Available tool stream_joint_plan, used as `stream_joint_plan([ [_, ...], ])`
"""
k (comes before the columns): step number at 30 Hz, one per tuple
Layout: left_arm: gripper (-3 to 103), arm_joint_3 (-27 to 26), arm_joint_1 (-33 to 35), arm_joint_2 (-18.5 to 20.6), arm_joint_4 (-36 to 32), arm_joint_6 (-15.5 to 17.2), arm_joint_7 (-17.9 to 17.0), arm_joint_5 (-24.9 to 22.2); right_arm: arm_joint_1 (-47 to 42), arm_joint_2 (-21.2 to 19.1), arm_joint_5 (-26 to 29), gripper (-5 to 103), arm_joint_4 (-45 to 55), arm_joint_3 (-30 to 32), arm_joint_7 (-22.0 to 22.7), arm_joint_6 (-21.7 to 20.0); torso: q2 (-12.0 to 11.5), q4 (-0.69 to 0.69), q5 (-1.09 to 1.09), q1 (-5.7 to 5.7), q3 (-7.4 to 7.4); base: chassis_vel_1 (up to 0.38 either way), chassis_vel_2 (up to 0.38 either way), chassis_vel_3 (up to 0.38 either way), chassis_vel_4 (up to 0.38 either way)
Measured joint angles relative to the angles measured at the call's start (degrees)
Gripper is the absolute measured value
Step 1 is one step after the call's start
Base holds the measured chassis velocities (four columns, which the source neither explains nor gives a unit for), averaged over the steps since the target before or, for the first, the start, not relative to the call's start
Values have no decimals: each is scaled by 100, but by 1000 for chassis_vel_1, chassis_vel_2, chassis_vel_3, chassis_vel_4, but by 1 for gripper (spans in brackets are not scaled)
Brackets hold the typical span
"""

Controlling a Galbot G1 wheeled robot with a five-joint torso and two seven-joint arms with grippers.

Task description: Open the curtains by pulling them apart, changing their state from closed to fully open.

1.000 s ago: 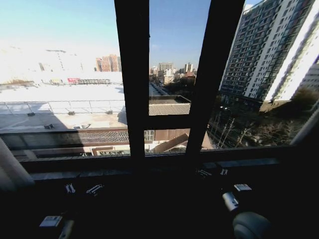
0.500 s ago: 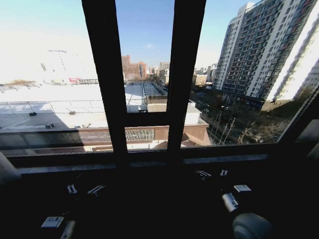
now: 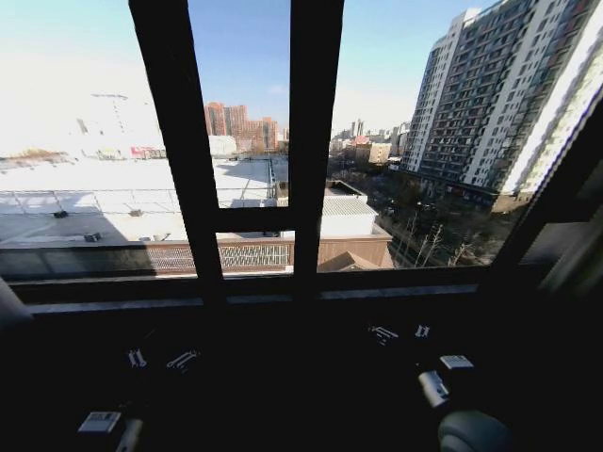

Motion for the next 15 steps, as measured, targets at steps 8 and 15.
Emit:
stream_joint_plan([
  [8, 100, 21, -1, 15, 0, -49, -4, -3, -50, 27, -27, 100, 52, 12, 10, -2, 0, 0, -2, 0, 0, -2, -365, -1, 363],
  [15, 100, -20, 33, 19, 0, -122, -12, -6, -111, 65, -151, 100, 101, 12, 17, -2, -1, 0, 0, 2, 1, 47, -289, -53, 292],
])
